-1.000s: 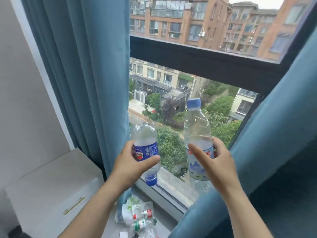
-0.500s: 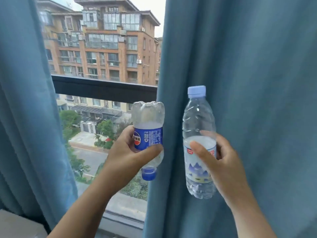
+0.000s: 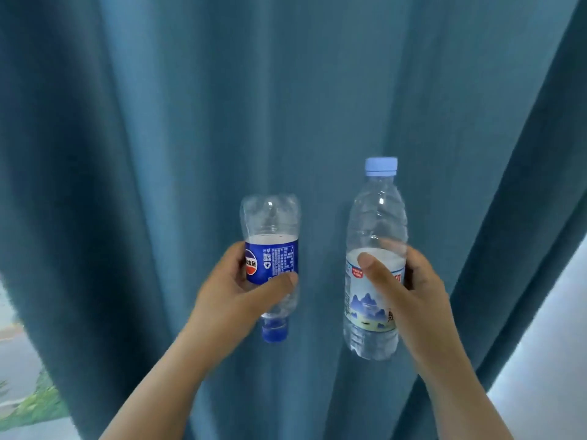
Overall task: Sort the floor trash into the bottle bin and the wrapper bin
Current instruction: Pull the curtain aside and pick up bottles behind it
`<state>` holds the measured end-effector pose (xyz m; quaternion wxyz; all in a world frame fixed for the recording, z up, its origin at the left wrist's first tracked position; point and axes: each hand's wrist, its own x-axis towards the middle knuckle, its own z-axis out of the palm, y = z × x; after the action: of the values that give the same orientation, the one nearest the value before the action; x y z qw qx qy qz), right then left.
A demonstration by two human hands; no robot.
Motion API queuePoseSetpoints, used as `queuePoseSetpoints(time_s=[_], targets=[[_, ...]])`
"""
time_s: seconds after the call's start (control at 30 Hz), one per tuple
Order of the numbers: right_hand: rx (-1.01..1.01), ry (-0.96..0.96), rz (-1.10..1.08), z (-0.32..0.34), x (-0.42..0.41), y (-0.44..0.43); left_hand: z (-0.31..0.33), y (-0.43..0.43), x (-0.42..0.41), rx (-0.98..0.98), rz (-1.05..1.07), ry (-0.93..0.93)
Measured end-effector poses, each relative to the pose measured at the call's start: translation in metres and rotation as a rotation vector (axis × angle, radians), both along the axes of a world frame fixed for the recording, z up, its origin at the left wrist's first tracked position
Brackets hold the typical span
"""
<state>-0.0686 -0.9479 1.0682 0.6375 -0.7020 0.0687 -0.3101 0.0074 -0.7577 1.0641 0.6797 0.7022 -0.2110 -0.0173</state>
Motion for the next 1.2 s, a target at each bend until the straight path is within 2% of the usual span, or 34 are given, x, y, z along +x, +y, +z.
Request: queuePoseSetpoints(time_s=[0.4,0.8,1.2], targets=[[0.073,0.103,-0.388,-0.031,-0.056,-0.110,-0.034,-0.156,0.016,0.057,-0.352,0.059],[0.153,0.226,-0.746,-0.078,-0.074,-0.154,-0.089,-0.256,0.040,0.137,-0.752,0.167],[0.249,0.349,-0.972,-0.135,-0.116,-0.236,-0.148,-0.374,0.022,0.311,-0.902,0.276]])
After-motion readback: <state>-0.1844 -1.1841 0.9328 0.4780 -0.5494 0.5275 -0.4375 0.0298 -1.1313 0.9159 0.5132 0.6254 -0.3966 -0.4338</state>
